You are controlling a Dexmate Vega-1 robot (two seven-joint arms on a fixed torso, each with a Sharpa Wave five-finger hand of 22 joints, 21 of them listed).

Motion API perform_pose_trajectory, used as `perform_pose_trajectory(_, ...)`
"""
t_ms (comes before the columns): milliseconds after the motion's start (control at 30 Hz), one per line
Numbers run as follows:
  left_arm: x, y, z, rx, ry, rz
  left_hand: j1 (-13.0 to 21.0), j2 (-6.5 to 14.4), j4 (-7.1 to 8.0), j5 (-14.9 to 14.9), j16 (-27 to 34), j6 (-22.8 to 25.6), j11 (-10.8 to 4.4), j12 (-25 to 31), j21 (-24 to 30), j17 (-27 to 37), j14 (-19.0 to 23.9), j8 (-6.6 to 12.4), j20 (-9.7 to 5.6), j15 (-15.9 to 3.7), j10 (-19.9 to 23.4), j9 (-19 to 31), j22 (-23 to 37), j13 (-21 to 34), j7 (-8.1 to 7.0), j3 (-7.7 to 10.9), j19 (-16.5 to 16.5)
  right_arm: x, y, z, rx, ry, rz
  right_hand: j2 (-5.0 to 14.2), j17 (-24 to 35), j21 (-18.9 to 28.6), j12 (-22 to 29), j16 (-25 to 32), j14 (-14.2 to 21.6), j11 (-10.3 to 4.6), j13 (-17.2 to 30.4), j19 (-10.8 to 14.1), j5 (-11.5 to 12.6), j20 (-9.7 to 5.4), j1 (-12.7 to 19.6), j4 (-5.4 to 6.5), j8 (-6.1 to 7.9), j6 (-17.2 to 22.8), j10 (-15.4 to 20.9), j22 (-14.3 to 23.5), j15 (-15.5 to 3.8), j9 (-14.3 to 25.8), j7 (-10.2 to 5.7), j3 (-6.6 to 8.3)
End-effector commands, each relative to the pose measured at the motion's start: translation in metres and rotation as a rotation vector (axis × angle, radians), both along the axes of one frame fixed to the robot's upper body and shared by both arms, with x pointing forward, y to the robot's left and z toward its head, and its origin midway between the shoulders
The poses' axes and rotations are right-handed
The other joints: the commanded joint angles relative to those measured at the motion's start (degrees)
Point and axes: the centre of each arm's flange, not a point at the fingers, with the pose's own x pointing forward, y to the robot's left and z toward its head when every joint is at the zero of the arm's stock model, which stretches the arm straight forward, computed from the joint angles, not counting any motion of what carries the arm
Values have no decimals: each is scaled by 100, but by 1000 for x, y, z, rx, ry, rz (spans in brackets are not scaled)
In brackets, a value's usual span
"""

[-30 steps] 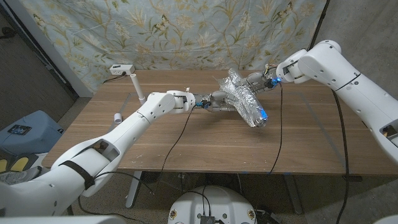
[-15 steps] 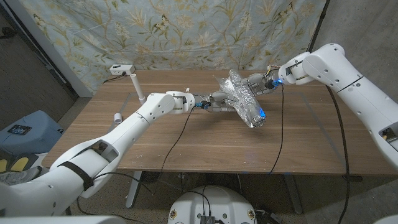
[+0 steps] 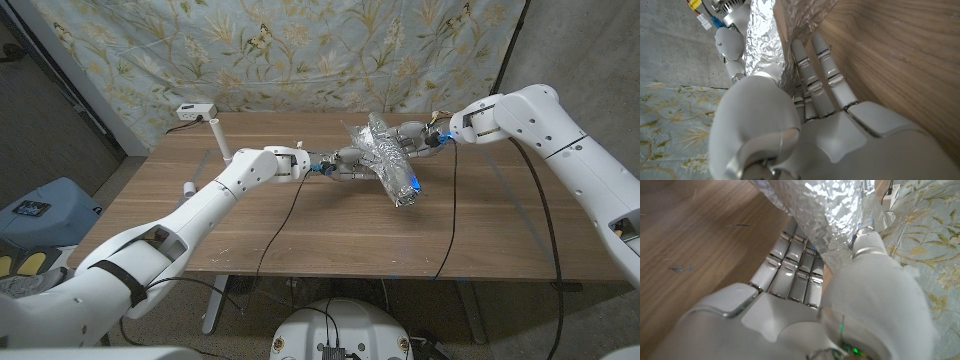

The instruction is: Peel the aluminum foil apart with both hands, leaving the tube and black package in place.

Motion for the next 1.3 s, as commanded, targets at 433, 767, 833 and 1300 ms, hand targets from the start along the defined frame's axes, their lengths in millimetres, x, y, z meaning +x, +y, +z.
perform_pose_trajectory(433,-4,10,6,17,1,-49,-90,-21,52,28,-40,104,-39,-16,89,67,60,-4,-16,19,30,37,4,-38,-2,-5,-37,2,-9,-21,215,77,84,930,-22,47,-70,-82,56,85,5,-48,22,77,791,2,-104,-152,-138,15,-245,28,87,-44)
perform_pose_trajectory(767,-5,13,10,23,-2,-88,-117,-20,54,34,-67,103,-53,-34,107,93,39,-21,-10,32,26,53,2,-55,-6,-14,-70,6,-14,-32,295,143,116,966,-71,42,-132,-167,-53,220,-8,-84,23,158,669,48,-188,-302,-254,10,-148,26,204,-73)
perform_pose_trajectory(833,-5,14,11,23,1,-97,-122,-21,54,34,-68,101,-41,-41,111,102,35,-25,-8,35,19,56,1,-60,-7,-19,-76,8,-17,-37,327,158,125,973,-71,38,-149,-168,-54,253,-1,-97,24,180,651,53,-198,-325,-304,9,-124,29,212,-78)
perform_pose_trajectory(1300,-5,16,14,52,-19,-107,-147,-8,46,43,-93,107,-47,-67,148,156,19,-45,-11,44,16,87,0,-73,-12,-30,-124,7,-22,-50,429,136,147,993,-61,20,-171,-175,-92,226,-31,-149,32,220,604,47,-203,-338,-292,3,-126,51,207,-94)
